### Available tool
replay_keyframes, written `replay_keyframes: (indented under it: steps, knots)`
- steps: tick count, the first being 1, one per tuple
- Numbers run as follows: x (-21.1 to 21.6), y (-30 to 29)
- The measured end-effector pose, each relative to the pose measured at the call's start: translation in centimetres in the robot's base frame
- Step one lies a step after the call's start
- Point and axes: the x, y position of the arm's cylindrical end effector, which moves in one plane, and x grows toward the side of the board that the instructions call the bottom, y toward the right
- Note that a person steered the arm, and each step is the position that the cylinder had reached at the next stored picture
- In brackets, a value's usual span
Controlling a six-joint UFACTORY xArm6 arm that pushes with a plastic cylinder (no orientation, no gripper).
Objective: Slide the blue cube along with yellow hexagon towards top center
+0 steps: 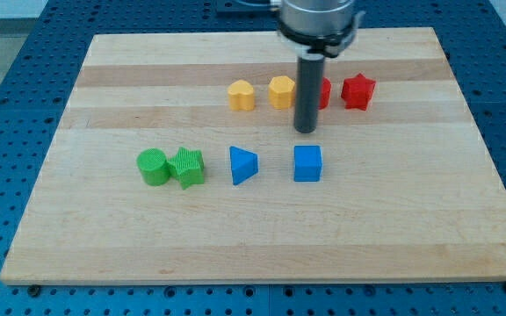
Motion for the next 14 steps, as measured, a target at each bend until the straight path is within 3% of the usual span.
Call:
replay_keyframes:
  steps: [1,4,10,14]
  knots:
    - [0.4,1.7]
    - [11.2,1.6]
    - [7.0,-2.4]
    - [-0.9,-3.0]
